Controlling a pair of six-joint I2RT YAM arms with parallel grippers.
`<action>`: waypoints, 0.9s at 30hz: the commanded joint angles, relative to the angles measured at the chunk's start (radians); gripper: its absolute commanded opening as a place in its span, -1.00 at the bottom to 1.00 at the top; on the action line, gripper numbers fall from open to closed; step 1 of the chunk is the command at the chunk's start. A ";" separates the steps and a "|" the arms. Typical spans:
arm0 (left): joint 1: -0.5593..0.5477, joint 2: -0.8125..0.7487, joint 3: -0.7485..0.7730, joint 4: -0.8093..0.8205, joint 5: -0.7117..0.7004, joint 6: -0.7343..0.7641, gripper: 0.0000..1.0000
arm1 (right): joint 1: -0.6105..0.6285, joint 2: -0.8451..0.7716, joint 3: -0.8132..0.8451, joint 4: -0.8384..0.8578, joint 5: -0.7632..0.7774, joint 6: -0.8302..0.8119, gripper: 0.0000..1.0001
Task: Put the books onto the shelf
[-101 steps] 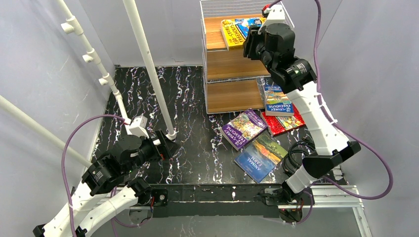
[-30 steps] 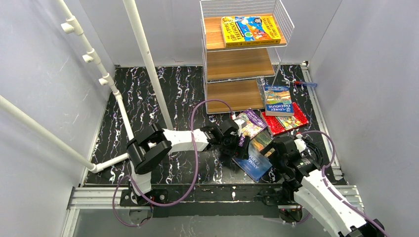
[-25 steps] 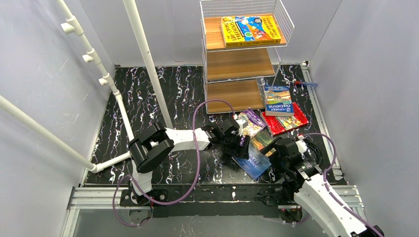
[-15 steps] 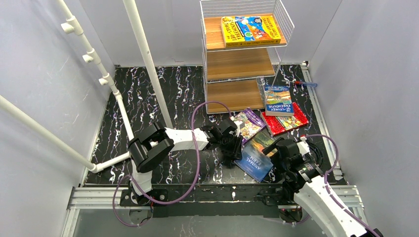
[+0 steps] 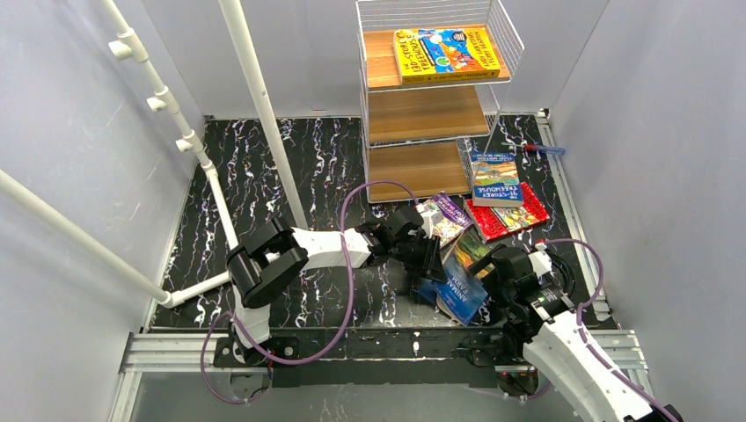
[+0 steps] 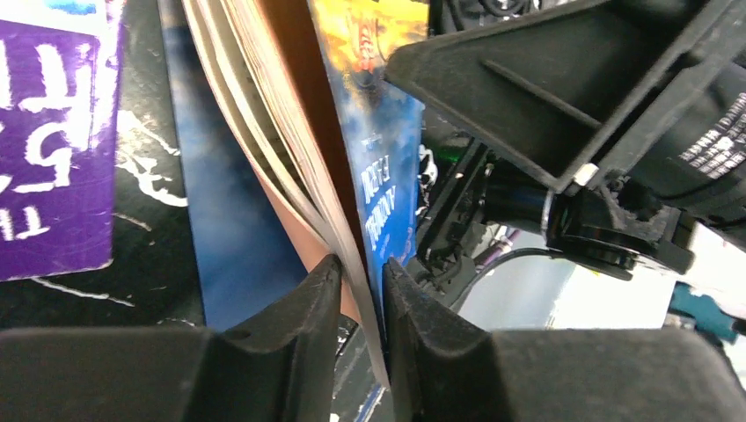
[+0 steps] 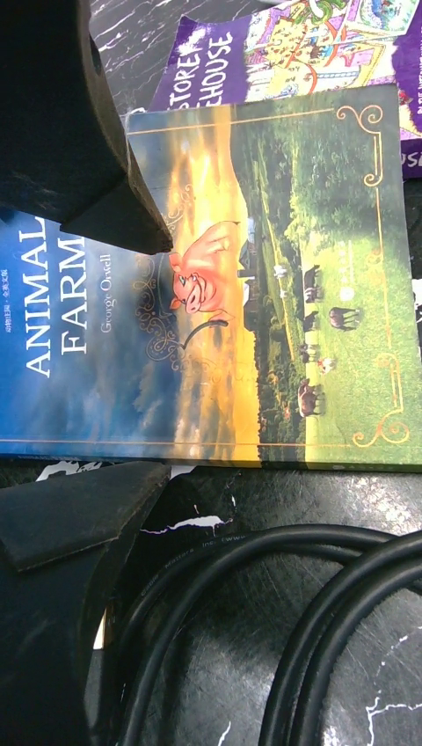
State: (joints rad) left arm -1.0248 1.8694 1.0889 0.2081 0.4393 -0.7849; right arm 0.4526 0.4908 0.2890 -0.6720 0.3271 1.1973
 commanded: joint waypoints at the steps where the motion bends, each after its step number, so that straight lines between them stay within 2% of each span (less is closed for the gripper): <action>1: -0.029 -0.024 0.010 0.079 0.086 -0.032 -0.86 | 0.008 -0.003 -0.043 -0.032 -0.104 0.047 0.91; 2: -0.028 -0.027 0.009 0.077 0.082 -0.030 -1.00 | 0.008 -0.009 -0.039 -0.043 -0.099 0.046 0.92; 8: -0.022 -0.109 -0.017 0.010 0.029 0.000 -1.00 | 0.008 -0.066 0.058 -0.157 -0.073 0.004 0.97; 13: 0.004 -0.275 -0.058 -0.033 0.032 -0.002 -1.00 | 0.009 -0.142 0.266 -0.253 0.004 -0.084 0.97; 18: 0.053 -0.470 -0.089 -0.051 0.062 -0.049 -1.00 | 0.010 -0.110 0.521 -0.220 -0.005 -0.239 0.97; 22: 0.107 -0.625 -0.073 -0.123 0.019 -0.059 -1.00 | 0.010 -0.020 0.691 -0.209 -0.044 -0.342 0.97; 27: 0.140 -0.756 -0.001 -0.249 -0.060 -0.007 -1.00 | 0.013 0.048 0.755 -0.095 -0.196 -0.373 0.97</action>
State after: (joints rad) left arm -0.9001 1.2053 1.0103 0.0280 0.4145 -0.8234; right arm 0.4595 0.4881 1.0126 -0.8612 0.2565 0.8970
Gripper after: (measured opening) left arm 0.047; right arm 0.984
